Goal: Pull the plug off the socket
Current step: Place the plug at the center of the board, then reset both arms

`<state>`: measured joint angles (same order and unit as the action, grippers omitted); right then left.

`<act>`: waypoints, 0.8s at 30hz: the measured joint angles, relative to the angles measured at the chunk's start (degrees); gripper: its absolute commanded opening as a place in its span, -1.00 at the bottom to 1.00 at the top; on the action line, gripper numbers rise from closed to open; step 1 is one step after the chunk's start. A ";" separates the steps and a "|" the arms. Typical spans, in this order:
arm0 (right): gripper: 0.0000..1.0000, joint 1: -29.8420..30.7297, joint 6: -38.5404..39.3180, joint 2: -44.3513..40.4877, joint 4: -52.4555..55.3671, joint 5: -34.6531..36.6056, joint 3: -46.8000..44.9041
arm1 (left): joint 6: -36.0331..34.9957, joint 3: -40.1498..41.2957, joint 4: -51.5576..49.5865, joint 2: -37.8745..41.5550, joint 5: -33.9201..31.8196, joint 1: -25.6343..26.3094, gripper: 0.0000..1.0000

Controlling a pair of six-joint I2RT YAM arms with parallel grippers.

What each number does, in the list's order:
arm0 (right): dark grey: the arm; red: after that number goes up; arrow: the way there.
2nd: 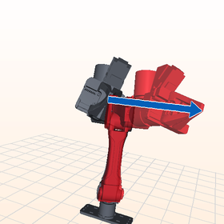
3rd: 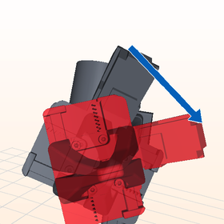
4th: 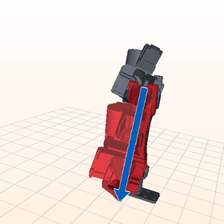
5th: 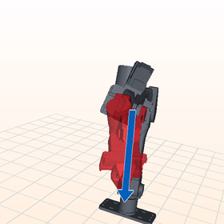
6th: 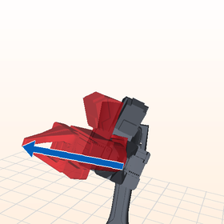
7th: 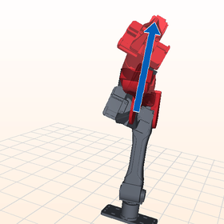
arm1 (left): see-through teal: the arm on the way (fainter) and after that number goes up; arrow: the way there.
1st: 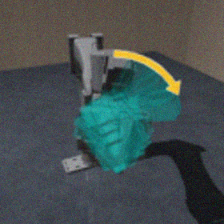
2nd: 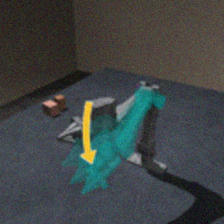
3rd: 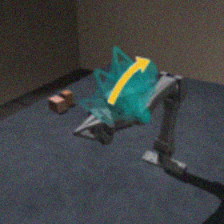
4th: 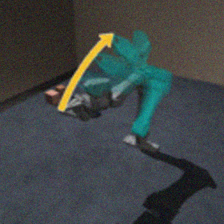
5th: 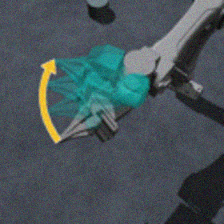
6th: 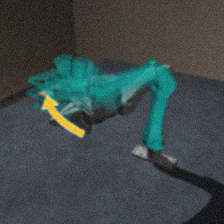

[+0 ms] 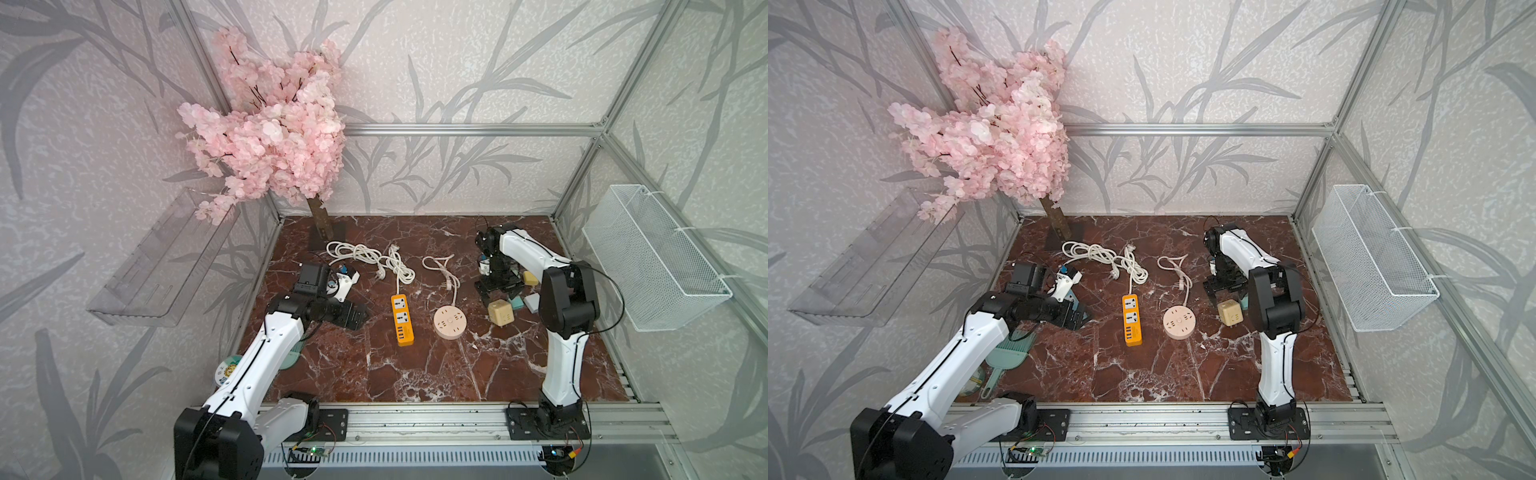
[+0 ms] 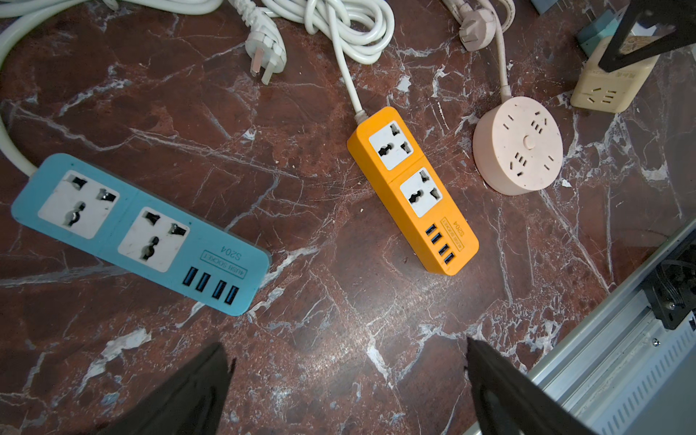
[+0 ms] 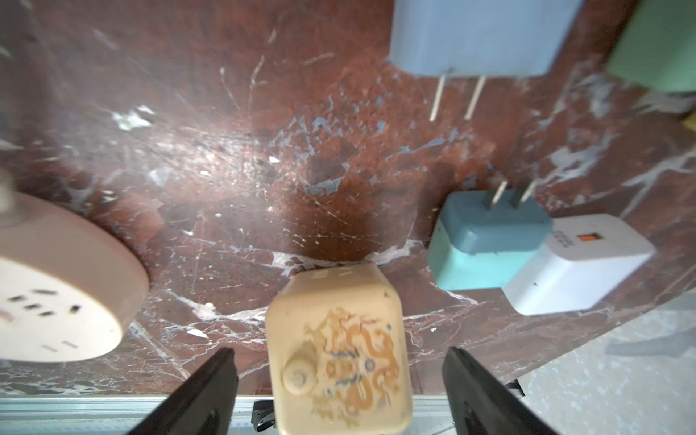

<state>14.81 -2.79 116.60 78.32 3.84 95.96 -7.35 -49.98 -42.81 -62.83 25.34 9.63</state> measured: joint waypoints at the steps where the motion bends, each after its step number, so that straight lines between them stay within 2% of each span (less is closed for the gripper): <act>1: 0.79 0.00 -0.42 -1.95 -0.48 -0.35 0.00 | 0.02 0.00 0.02 -0.04 -0.11 0.00 0.99; 7: 0.79 0.02 -2.43 -16.79 -7.52 -4.24 -4.11 | 0.17 0.00 0.15 -0.15 -1.18 0.00 0.99; 9: 0.81 0.02 -3.19 -23.12 -11.96 -6.49 -9.29 | 0.44 0.00 0.44 -0.37 -2.03 0.00 0.99; 10: 0.99 0.02 -3.50 -26.75 -14.78 -7.80 -12.85 | 0.46 0.00 0.66 -0.50 -2.69 0.00 0.99; 14: 0.98 1.14 -4.87 -40.74 -26.97 -10.47 -28.72 | 0.72 -0.20 1.20 -1.27 -4.48 -0.02 0.99; 18: 0.99 3.74 -5.86 -51.25 -37.42 -10.21 -40.28 | 0.92 -0.66 1.49 -2.29 -6.05 -0.11 0.99; 24: 0.99 4.70 -7.04 -68.89 -54.51 -5.51 -57.33 | 2.08 0.24 8.07 -1.95 -9.94 -0.50 0.99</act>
<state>19.51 -9.82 47.70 23.81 -1.67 38.63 -5.28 -49.74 -34.74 -64.77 15.40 9.13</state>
